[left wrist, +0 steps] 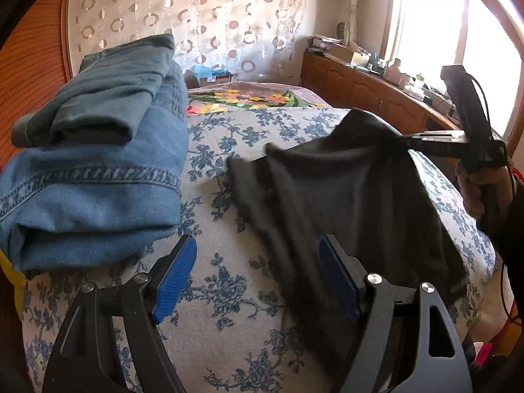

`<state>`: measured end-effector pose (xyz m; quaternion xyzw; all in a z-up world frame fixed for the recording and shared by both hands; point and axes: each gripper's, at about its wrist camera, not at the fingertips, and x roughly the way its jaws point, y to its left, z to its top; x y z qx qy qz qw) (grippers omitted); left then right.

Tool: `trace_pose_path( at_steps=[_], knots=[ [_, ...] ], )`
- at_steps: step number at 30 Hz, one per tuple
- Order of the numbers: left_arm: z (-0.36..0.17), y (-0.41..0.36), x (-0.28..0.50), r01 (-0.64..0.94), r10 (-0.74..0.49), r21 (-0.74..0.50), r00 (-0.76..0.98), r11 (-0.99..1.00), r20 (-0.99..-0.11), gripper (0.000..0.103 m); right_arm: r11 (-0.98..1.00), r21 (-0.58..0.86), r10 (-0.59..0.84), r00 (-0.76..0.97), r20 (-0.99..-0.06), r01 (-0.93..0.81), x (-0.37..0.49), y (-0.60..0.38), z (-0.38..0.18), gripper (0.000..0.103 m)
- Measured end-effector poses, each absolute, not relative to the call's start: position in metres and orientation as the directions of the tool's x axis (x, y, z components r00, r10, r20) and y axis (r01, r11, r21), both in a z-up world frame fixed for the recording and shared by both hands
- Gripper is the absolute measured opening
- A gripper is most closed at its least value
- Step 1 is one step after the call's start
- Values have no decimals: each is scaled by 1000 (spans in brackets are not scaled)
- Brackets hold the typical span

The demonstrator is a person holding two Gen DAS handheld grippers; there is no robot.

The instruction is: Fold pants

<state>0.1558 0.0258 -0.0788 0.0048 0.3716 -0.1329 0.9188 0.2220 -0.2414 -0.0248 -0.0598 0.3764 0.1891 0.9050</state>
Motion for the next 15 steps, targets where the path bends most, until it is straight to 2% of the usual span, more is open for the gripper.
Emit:
trace_pose_path(
  at_steps=[4, 7, 8, 10, 12, 15],
  knots=[
    [-75, 19, 159, 260, -248, -86, 689, 962, -681, 78, 947, -18, 218, 683, -698, -321, 229, -262, -18, 7],
    [-71, 11, 164, 274, -251, -76, 692, 959, -677, 78, 952, -3, 214, 674, -707, -306, 229, -268, -23, 10],
    [-70, 9, 166, 277, -253, -74, 693, 958, -675, 78, 953, -6, 211, 675, -707, -304, 226, -267, -26, 15],
    [-68, 4, 171, 291, -263, -74, 693, 954, -671, 78, 954, -14, 204, 681, -703, -300, 222, -265, -28, 17],
    [-66, 0, 179, 302, -269, -71, 690, 951, -672, 78, 954, -6, 212, 687, -695, -300, 220, -262, -30, 32],
    [-64, -11, 193, 315, -271, -61, 683, 947, -678, 78, 953, -13, 216, 705, -675, -303, 215, -261, -31, 39]
  ],
)
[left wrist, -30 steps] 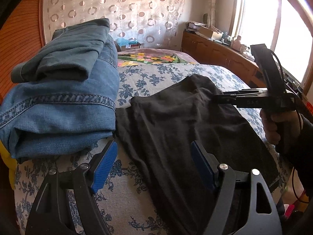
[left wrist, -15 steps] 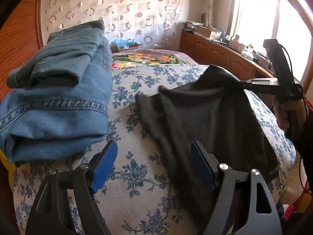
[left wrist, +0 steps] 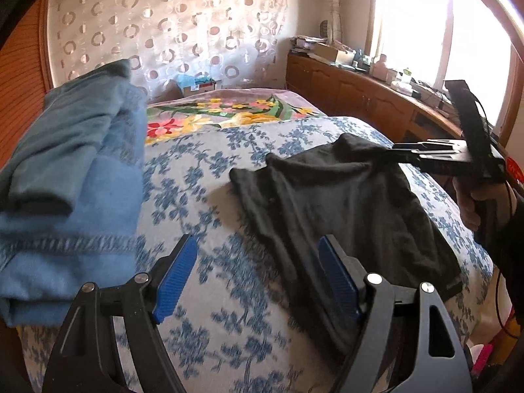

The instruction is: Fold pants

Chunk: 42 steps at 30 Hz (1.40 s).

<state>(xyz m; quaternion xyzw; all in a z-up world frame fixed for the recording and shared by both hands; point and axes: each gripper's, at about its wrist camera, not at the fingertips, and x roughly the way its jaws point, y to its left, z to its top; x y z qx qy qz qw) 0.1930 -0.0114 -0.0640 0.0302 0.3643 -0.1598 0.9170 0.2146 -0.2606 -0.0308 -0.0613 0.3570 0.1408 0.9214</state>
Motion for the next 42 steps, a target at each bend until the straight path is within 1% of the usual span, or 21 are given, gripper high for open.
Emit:
trace_pose_path(
  at_steps=[2, 4, 7, 8, 9, 10, 14, 15, 18, 22, 26, 27, 29, 32, 33, 35, 37, 38, 40, 41, 42],
  knots=[
    [-65, -17, 201, 324, -277, -63, 676, 944, -683, 77, 950, -15, 224, 712, -666, -313, 211, -260, -33, 42],
    [-66, -24, 211, 333, -280, -61, 666, 941, -691, 75, 946, -11, 237, 713, -660, -325, 207, -264, -33, 43],
    [-69, -36, 228, 351, -299, -77, 640, 933, -708, 73, 940, -10, 246, 701, -670, -340, 204, -267, -40, 43],
    [-70, -39, 234, 355, -304, -82, 632, 931, -713, 72, 940, -8, 249, 698, -672, -342, 205, -268, -41, 43],
    [-72, -43, 243, 361, -309, -87, 620, 928, -721, 66, 939, -5, 251, 696, -673, -344, 205, -269, -41, 43],
    [-73, -46, 248, 366, -310, -87, 612, 927, -728, 64, 939, 0, 253, 693, -675, -343, 206, -271, -42, 43],
    [-80, -58, 271, 382, -308, -79, 589, 921, -747, 63, 940, 3, 255, 697, -671, -342, 209, -277, -43, 43],
    [-82, -61, 278, 389, -313, -82, 579, 918, -753, 57, 940, 6, 256, 696, -671, -341, 209, -277, -43, 43],
    [-88, -66, 293, 393, -317, -93, 555, 915, -769, 53, 940, 16, 261, 692, -673, -340, 213, -279, -43, 43],
    [-94, -67, 310, 378, -310, -103, 539, 920, -783, 49, 939, 16, 264, 691, -672, -343, 212, -277, -44, 43],
    [-96, -63, 322, 365, -328, -138, 531, 921, -781, 49, 935, 15, 272, 689, -672, -354, 210, -274, -44, 43],
    [-97, -61, 325, 364, -335, -149, 528, 919, -780, 40, 935, 14, 271, 688, -673, -355, 211, -274, -45, 43],
    [-97, -58, 330, 359, -351, -173, 523, 917, -776, 39, 935, 8, 267, 687, -675, -355, 211, -273, -46, 43],
    [-98, -57, 332, 360, -360, -183, 522, 915, -773, 35, 936, 0, 259, 690, -676, -352, 211, -272, -47, 43],
    [-98, -58, 333, 363, -359, -179, 523, 914, -773, 30, 936, -2, 259, 692, -674, -352, 210, -272, -46, 43],
    [-98, -61, 332, 373, -360, -170, 530, 912, -768, 26, 936, -7, 257, 695, -671, -352, 209, -271, -45, 43],
    [-97, -66, 329, 391, -364, -159, 534, 907, -763, 17, 937, -8, 255, 696, -671, -350, 208, -271, -44, 43],
    [-96, -68, 327, 404, -368, -153, 532, 902, -763, 16, 937, -9, 253, 696, -672, -348, 208, -271, -45, 43],
    [-92, -69, 322, 409, -362, -137, 548, 902, -754, 10, 939, -13, 245, 697, -673, -343, 207, -271, -45, 43],
    [-90, -68, 320, 406, -362, -136, 553, 903, -750, 9, 940, -15, 242, 698, -674, -341, 207, -271, -45, 43],
    [-87, -66, 317, 404, -363, -136, 561, 904, -744, 4, 940, -17, 242, 699, -673, -341, 206, -271, -45, 43]
  ],
)
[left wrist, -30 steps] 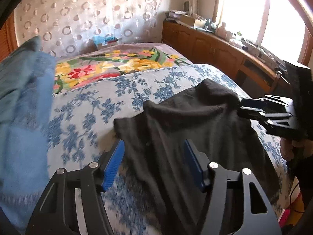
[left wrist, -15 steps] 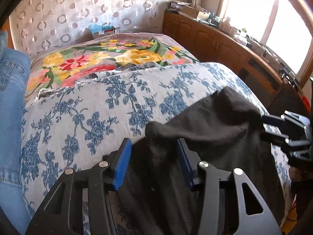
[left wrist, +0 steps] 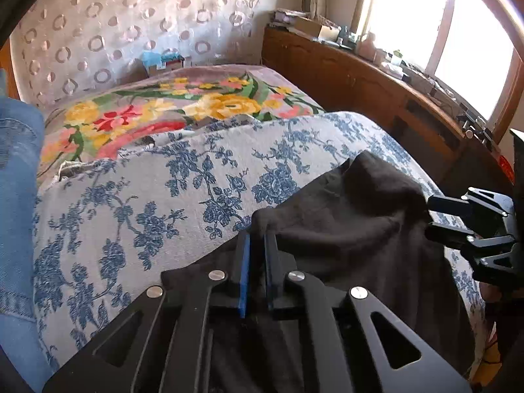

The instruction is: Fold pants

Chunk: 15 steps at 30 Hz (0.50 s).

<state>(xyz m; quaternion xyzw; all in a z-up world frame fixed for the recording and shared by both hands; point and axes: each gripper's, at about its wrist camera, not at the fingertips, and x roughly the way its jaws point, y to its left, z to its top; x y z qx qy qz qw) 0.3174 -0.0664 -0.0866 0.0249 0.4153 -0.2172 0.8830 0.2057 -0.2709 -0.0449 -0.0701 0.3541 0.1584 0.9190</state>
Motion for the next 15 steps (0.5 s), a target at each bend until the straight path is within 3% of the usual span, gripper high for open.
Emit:
trace_pose_path(
  at_steps=[6, 15],
  knots=[
    [-58, -48, 297, 383, -359, -130, 622, 915, -696, 4, 941, -21, 239, 704, -668, -339, 200, -270, -42, 43],
    [-55, -27, 304, 322, -280, -80, 642, 943, -713, 4, 939, -23, 243, 712, -659, -342, 193, -267, -37, 43]
  ],
)
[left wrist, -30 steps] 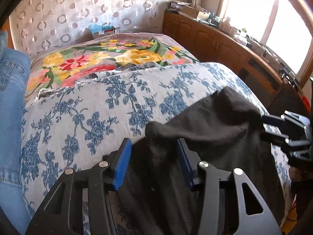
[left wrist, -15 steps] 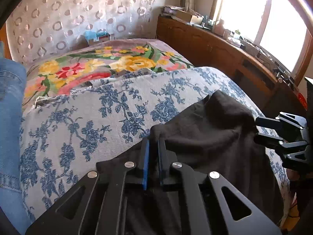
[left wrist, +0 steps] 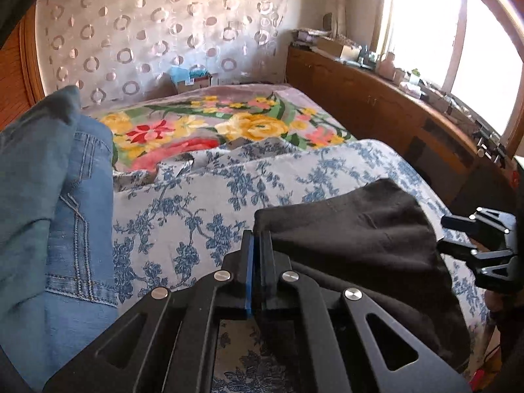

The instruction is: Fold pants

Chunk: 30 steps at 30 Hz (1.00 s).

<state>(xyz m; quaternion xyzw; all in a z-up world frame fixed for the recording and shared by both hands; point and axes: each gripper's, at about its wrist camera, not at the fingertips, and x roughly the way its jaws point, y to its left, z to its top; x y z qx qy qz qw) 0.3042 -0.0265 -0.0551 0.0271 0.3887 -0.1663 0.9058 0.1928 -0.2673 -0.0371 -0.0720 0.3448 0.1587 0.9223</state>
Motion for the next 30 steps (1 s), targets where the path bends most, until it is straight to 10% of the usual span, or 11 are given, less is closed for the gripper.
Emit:
trace_pose_path(
  at_steps=[8, 18, 30],
  knots=[
    [-59, -34, 287, 347, -300, -81, 644, 934, -704, 6, 941, -19, 243, 713, -658, -339, 182, -265, -37, 43],
    [-64, -36, 256, 378, -311, -62, 646, 924, -697, 79, 943, -1, 251, 716, -651, -332, 159, -260, -36, 43],
    [-84, -41, 206, 383, -296, -47, 623, 922, -724, 79, 941, 26, 274, 717, -641, -337, 122, -254, -39, 43]
  ],
)
